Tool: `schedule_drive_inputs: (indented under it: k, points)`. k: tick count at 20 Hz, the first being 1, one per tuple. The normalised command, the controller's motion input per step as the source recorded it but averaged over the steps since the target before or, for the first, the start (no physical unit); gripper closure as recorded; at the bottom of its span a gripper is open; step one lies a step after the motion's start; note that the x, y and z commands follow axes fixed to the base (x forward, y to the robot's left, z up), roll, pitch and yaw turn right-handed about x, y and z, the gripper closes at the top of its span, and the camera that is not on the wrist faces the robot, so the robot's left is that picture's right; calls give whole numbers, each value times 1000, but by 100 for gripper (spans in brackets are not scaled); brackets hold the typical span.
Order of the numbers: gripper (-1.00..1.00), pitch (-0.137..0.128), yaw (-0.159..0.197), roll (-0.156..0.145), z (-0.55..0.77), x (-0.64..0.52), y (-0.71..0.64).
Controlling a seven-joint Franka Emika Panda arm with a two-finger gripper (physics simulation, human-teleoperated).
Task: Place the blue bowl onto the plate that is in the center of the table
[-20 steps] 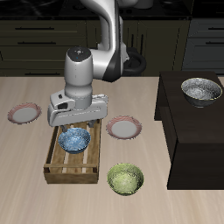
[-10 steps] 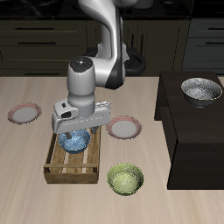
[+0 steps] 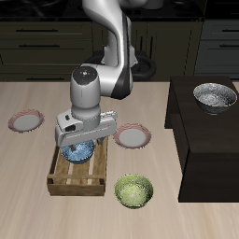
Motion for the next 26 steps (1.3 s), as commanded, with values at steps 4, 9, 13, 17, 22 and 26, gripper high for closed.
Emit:
schedule_drive_inputs:
  k: [4,9,13,17,22,26]
  points:
    - [-100,99,-34,42,-453,-30,115]
    - [100,-58,-67,61,114,-157,95]
    - [100,-48,-33,38,270,-170,90]
    - [100,-45,-29,39,245,-128,137]
    - [100,-19,14,16,136,-60,52]
    - [100,-46,14,-4,223,-180,135]
